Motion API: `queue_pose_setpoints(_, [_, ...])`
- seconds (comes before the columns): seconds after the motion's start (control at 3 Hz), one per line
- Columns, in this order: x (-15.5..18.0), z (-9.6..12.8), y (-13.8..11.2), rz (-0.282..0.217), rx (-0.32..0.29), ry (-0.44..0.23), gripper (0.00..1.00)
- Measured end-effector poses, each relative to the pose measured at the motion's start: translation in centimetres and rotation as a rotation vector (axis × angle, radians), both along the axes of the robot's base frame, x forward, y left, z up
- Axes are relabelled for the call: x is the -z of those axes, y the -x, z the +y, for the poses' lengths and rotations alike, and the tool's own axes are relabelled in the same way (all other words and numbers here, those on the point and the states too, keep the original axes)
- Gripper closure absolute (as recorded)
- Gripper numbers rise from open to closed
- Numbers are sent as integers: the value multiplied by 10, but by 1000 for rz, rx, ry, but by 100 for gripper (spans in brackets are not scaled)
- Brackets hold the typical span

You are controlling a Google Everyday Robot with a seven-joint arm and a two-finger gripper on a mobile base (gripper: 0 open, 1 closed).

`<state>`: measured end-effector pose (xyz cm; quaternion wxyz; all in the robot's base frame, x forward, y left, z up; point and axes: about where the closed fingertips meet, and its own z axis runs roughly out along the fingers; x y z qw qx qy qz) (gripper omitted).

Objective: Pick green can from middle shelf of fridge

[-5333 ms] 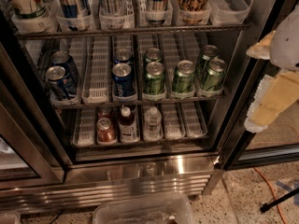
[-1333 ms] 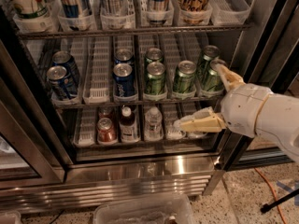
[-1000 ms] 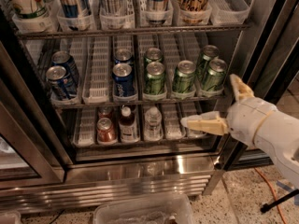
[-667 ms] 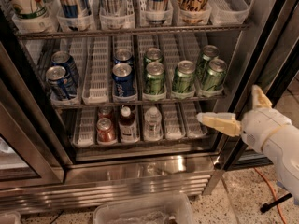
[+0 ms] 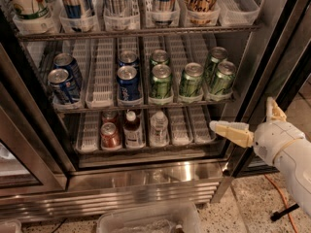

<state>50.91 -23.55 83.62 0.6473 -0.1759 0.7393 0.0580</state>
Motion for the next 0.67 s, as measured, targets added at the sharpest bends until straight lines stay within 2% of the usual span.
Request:
queue_pose_setpoints(0.33, [1,10,1,-1,4,-21,0])
queue_pose_setpoints(0.67, [2,17,7,-15,34,-58,0])
